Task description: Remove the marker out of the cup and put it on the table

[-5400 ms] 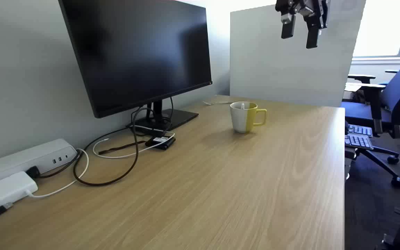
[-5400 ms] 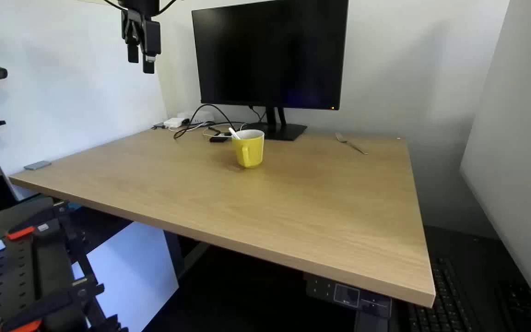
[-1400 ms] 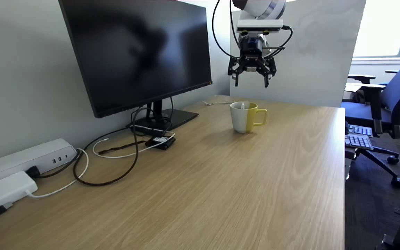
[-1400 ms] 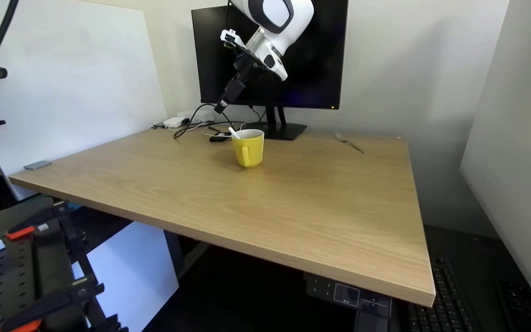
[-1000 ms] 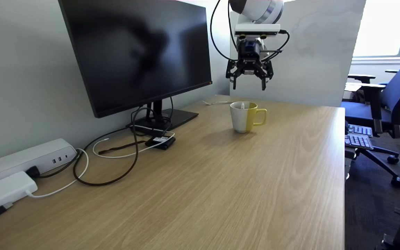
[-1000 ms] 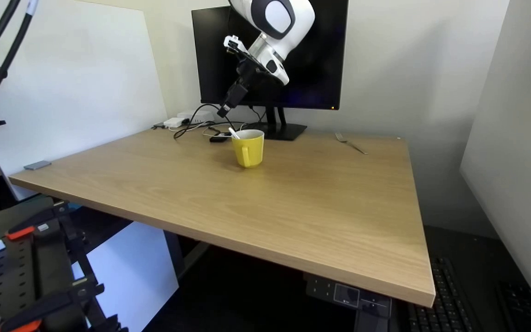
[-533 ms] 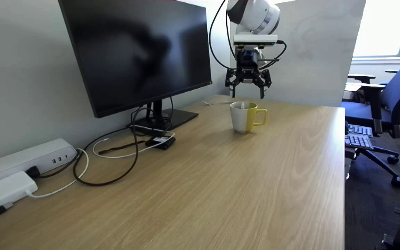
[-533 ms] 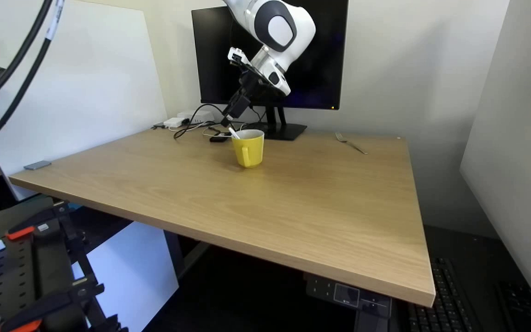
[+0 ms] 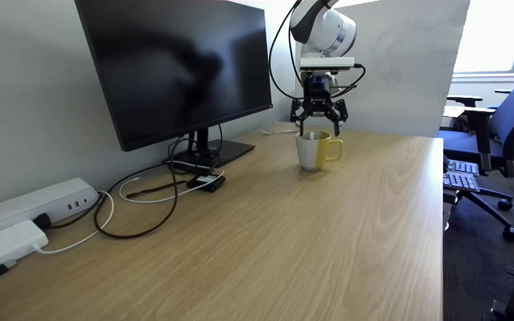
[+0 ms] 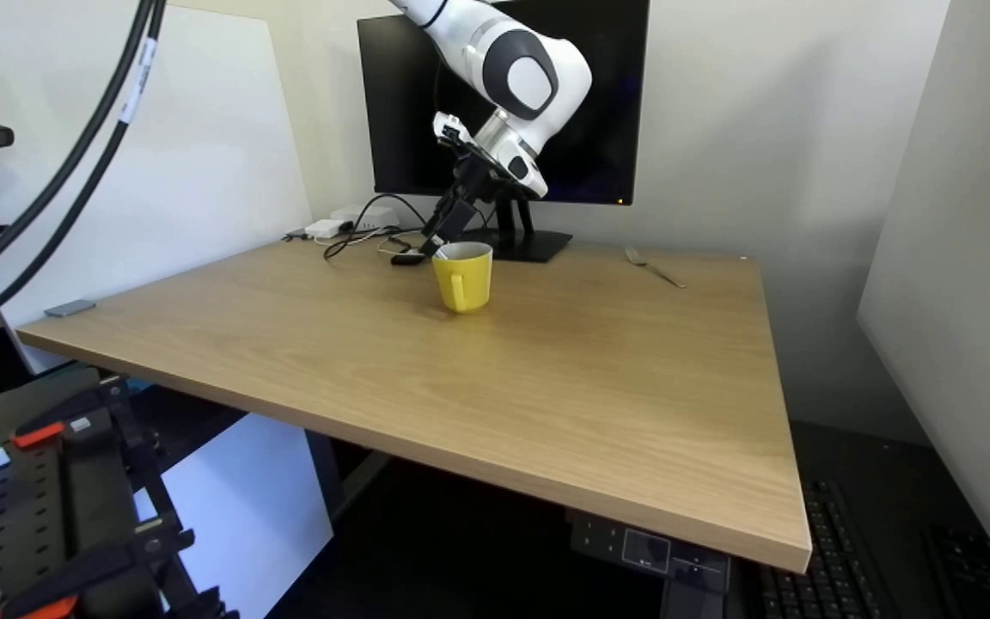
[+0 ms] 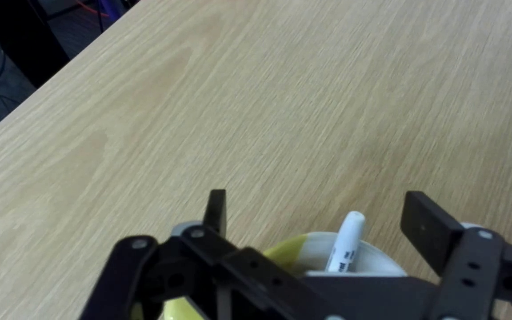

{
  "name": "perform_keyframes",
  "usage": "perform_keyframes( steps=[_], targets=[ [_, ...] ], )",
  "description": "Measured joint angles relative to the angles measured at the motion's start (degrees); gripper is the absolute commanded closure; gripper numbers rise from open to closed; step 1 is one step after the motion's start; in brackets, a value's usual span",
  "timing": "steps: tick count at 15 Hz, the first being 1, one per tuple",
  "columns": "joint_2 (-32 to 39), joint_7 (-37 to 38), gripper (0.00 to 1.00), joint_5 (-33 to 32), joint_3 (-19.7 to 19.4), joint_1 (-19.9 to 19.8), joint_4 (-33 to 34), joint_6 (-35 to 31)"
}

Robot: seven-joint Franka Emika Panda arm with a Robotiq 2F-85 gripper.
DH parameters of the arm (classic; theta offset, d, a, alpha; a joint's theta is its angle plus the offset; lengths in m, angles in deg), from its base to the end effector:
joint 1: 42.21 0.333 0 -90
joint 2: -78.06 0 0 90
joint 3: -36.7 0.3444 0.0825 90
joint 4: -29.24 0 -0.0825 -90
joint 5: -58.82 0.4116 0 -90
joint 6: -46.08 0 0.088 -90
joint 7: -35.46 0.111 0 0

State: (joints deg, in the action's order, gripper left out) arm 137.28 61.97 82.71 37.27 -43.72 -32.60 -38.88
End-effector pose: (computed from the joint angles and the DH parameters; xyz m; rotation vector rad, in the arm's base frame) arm 0.7451 0.0335 0.1643 -2.5838 0.7729 0.9884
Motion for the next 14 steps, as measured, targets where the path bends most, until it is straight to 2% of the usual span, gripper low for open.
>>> perform_keyframes(
  steps=[3, 4, 5, 7, 14],
  targets=[
    [1.1, 0.0, 0.0, -0.1, 0.0, 0.1, 1.0, 0.0],
    [1.5, 0.0, 0.04, -0.1, 0.0, 0.1, 1.3, 0.0],
    [1.7, -0.1, 0.28, -0.1, 0.1, 0.1, 1.5, 0.0],
    [1.8, -0.1, 0.32, -0.2, 0.1, 0.1, 1.8, 0.0],
    [2.7, -0.1, 0.83, -0.8, 0.3, 0.5, 2.3, 0.0]
  ],
)
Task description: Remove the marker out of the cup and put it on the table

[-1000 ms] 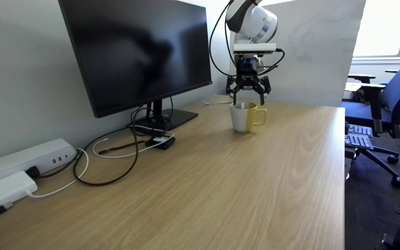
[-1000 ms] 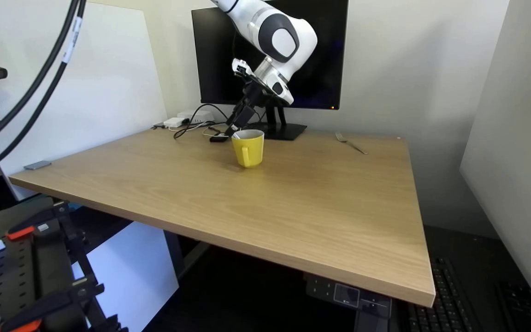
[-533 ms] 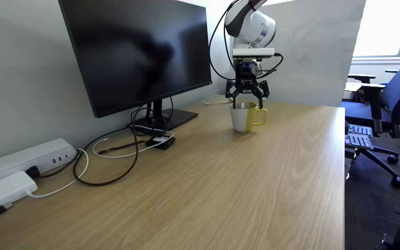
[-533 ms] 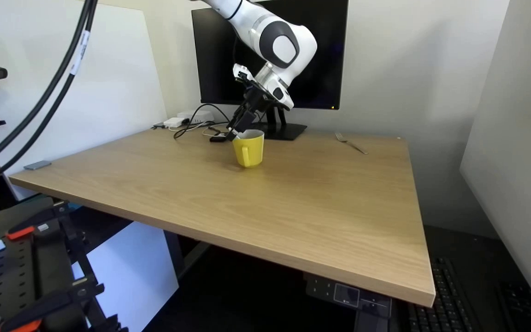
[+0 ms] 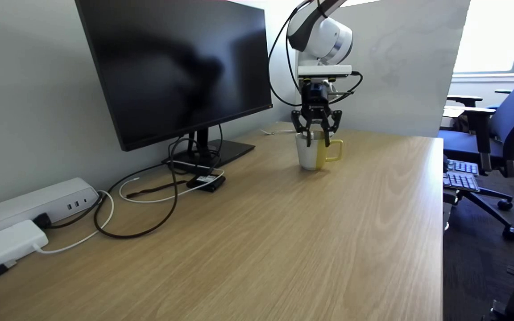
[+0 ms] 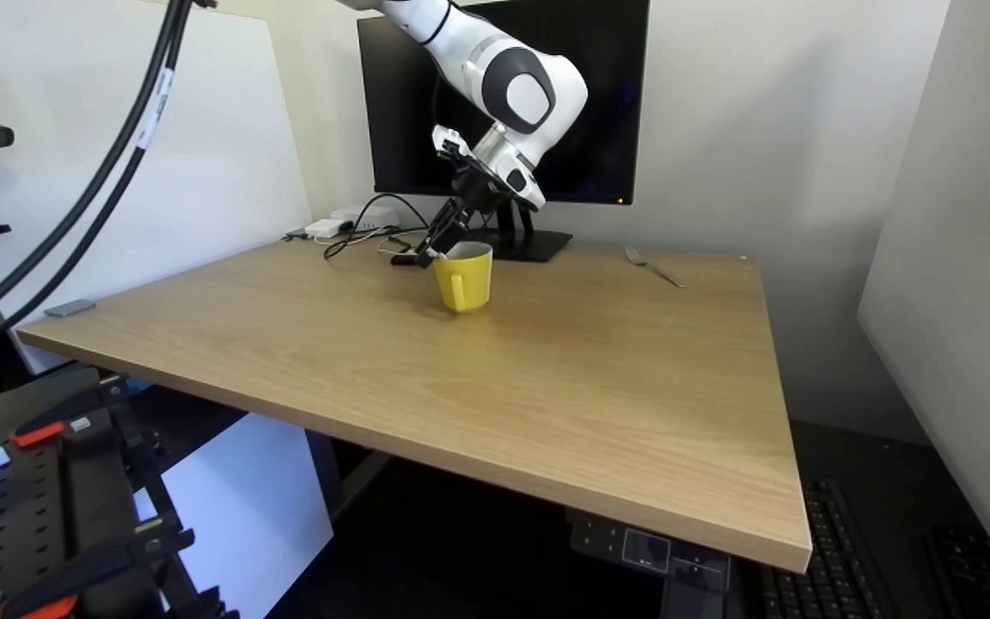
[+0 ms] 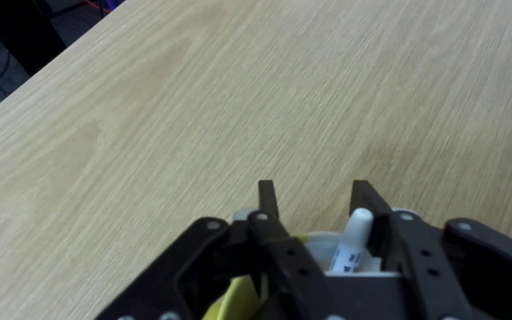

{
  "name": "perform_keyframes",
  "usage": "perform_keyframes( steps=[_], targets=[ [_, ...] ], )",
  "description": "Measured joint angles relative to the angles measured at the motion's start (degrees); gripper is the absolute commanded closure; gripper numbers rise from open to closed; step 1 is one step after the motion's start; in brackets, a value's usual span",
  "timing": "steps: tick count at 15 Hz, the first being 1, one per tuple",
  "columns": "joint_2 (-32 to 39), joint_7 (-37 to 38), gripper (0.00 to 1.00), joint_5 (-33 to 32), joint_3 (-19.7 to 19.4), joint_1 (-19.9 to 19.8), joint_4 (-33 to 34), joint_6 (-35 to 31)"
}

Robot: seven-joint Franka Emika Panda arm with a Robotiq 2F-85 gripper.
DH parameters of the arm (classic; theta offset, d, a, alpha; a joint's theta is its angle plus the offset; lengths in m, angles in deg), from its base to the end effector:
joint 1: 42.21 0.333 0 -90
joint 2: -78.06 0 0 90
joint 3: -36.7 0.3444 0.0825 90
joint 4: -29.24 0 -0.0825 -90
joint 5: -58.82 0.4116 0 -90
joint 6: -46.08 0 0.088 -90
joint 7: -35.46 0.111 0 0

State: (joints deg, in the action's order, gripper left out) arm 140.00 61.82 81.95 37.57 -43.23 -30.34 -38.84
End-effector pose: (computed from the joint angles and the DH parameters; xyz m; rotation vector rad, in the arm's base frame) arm 0.7467 0.0411 0.1446 -2.5980 0.7540 1.0038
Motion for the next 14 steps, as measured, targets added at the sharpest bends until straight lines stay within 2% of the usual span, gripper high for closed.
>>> perform_keyframes(
  steps=[2, 3, 14],
  targets=[
    [0.1, 0.0, 0.96, -0.1, 0.1, 0.1, 0.1, 0.1],
    [0.1, -0.1, 0.99, -0.2, 0.1, 0.1, 0.1, 0.2],
    [-0.4, -0.5, 0.97, -0.4, 0.2, 0.1, 2.6, 2.1]
  ],
)
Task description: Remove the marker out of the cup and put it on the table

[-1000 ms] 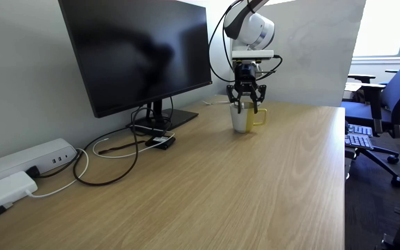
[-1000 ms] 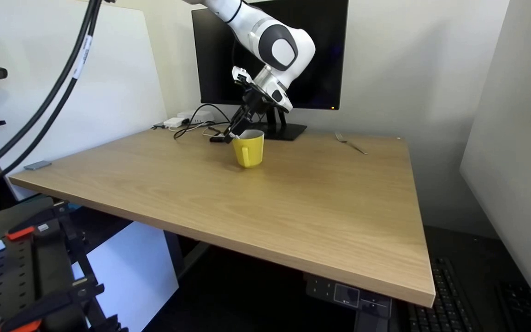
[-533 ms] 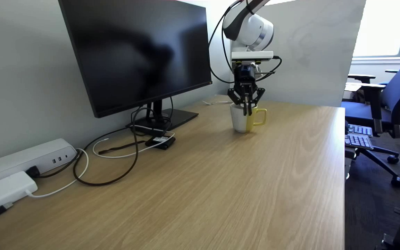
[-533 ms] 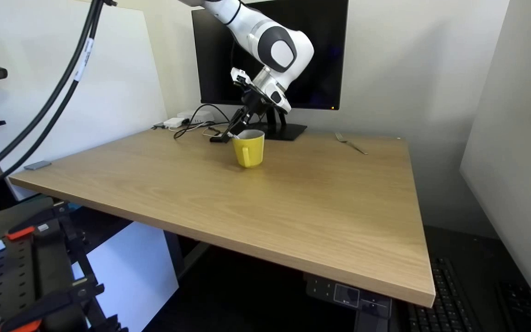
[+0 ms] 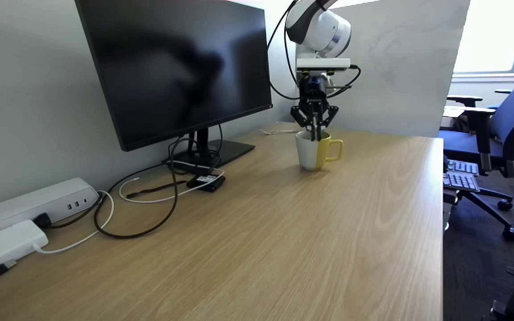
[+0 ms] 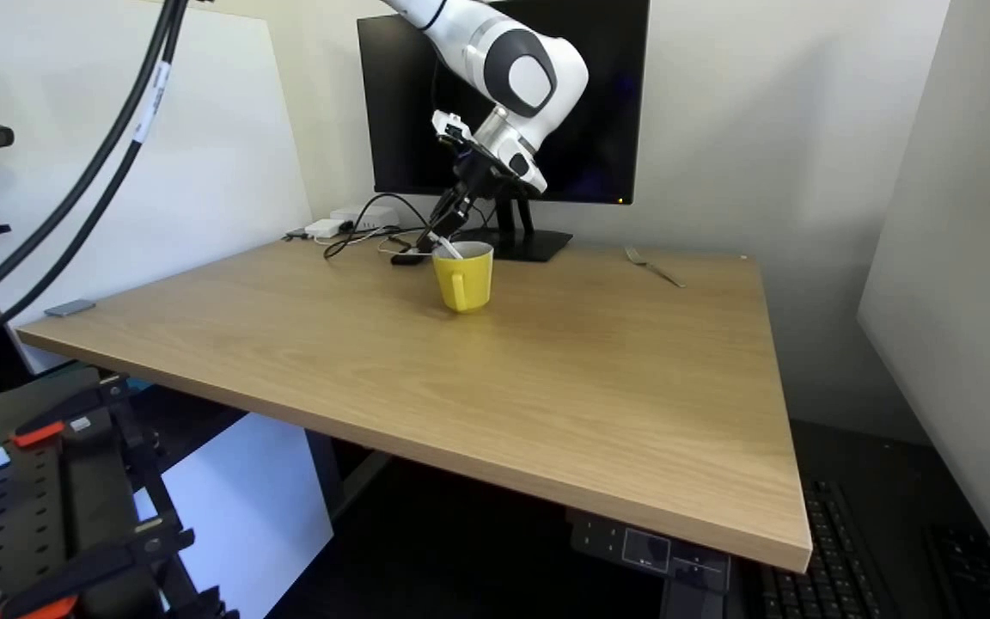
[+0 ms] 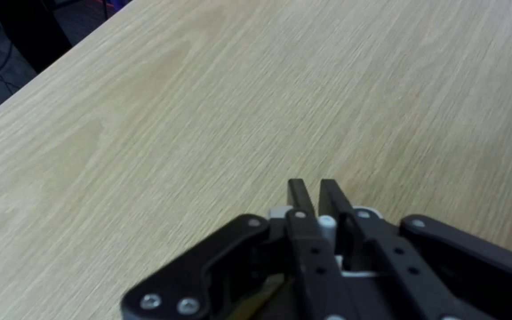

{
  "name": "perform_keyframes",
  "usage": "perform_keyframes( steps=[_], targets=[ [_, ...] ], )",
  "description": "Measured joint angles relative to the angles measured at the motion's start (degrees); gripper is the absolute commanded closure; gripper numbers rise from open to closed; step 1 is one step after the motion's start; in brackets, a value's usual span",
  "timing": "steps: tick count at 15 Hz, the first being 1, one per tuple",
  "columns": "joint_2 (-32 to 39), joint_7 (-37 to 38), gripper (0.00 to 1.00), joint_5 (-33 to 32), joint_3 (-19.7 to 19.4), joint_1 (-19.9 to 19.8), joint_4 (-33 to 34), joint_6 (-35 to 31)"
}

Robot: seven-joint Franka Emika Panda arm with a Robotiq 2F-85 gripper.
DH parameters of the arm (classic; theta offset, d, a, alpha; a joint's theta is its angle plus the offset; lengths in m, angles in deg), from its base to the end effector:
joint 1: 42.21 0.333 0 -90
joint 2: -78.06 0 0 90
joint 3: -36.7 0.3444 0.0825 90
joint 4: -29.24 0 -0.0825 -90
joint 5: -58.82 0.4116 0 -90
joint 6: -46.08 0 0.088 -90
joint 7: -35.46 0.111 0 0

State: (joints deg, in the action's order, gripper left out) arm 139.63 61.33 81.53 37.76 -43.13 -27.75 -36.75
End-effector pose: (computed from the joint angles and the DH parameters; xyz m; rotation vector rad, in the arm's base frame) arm 0.7546 0.0440 0.1677 -2.6135 0.7119 0.9820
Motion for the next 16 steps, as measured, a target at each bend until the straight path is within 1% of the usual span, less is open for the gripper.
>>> perform_keyframes(
  steps=[5, 11, 14, 16],
  targets=[
    [-3.9, 0.0, 0.97, 0.0, 0.0, 0.0, 2.3, 4.5],
    [-8.2, 0.0, 0.97, 0.0, 0.0, 0.1, 2.4, 7.0],
    [-11.0, -0.1, 0.97, -1.3, 0.0, 1.4, 1.9, 7.0],
    [-13.6, -0.9, 0.97, -4.5, 0.0, 3.4, 0.5, 6.6]
  ],
)
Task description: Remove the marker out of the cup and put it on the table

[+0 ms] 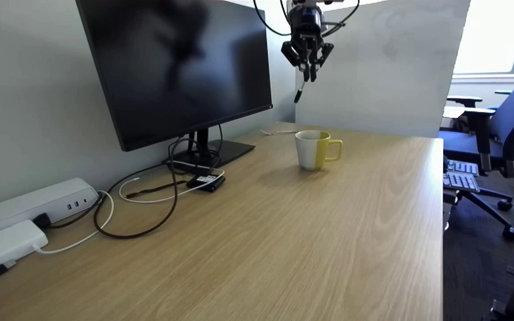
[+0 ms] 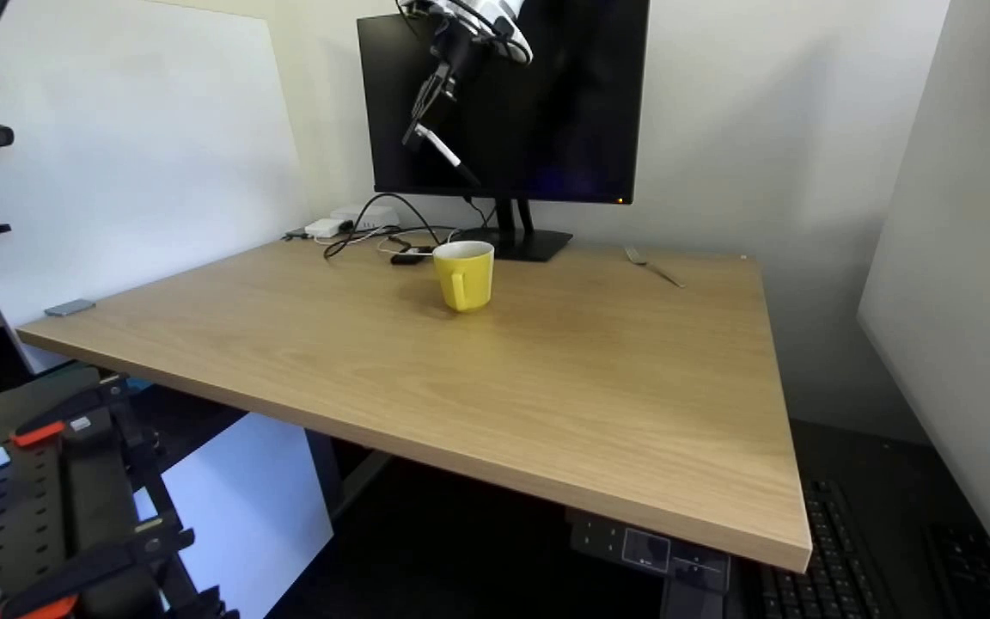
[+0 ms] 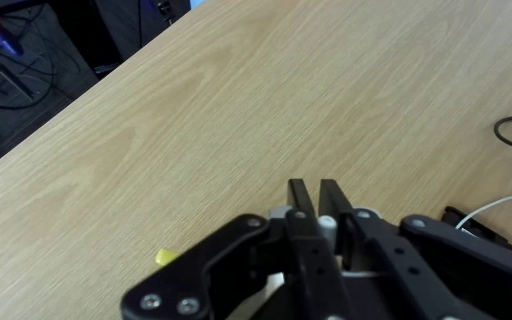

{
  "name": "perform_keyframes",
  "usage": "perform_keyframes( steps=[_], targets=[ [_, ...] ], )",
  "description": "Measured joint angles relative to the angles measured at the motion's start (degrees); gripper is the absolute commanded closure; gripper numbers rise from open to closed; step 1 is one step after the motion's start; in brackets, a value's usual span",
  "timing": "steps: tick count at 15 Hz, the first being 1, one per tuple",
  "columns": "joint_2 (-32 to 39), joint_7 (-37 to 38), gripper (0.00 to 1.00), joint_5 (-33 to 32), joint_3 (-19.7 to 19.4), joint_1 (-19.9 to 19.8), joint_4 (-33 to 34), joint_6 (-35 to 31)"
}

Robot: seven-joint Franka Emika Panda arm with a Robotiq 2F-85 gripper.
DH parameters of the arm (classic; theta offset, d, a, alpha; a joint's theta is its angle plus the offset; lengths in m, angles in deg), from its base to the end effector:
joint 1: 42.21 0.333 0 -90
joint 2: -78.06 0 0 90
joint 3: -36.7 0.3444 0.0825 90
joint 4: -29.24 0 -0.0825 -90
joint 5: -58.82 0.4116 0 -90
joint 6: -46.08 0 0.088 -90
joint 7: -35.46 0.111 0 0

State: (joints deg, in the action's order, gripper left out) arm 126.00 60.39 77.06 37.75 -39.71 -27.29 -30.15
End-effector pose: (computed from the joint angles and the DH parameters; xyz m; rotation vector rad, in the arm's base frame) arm 0.7533 0.0823 0.3469 -2.7745 0.5304 0.8084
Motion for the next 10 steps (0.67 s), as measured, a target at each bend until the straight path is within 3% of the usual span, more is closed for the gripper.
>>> perform_keyframes(
  steps=[4, 10],
  targets=[
    [-7.7, -5.2, 0.97, -8.3, 0.0, 5.2, -8.0, -4.0],
    [-19.5, -10.9, 0.97, -16.1, 1.7, 10.5, -25.0, -15.8]
  ],
)
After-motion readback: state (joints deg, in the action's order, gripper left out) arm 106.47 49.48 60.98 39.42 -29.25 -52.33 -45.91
